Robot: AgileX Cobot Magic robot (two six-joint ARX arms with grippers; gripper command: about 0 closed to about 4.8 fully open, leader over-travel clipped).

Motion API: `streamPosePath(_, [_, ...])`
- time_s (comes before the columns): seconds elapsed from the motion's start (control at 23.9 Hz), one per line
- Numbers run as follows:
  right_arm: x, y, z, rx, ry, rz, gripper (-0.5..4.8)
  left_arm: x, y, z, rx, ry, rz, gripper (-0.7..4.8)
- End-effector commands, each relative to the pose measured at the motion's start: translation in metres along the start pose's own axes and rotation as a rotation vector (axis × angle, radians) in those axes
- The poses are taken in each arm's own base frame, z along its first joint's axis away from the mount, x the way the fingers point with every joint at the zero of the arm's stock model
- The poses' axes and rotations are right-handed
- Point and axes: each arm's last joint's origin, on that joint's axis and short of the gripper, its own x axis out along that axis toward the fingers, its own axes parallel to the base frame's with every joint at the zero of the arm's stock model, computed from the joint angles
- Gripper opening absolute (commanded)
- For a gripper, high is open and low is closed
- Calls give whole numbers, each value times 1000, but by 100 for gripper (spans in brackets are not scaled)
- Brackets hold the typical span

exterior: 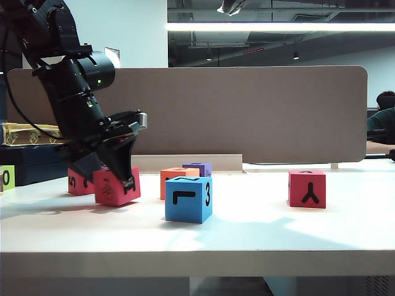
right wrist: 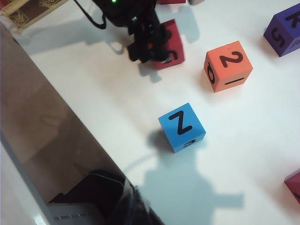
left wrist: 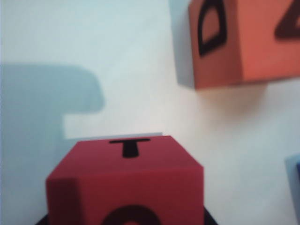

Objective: Select the appropriate blocks from the scattered letter blocks on the table and arrange them in a row to spell out "2024".

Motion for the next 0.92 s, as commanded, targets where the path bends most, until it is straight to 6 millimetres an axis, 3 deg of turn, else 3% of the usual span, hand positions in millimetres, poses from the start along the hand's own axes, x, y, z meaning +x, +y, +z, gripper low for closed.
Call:
streamPosePath(0.04, [-2,1,2,-7,-16,-1,-5,-1,2,10,1,-97,19,263])
streamPosePath(0.54, [-2,0,2,-6,-16,-3,-5,19,7,21,-9,-196,25,263])
streamPosePath(0.92, [1,-1,2,-4,-7,-25,-5,22,1,24,-4,-226,-3,264])
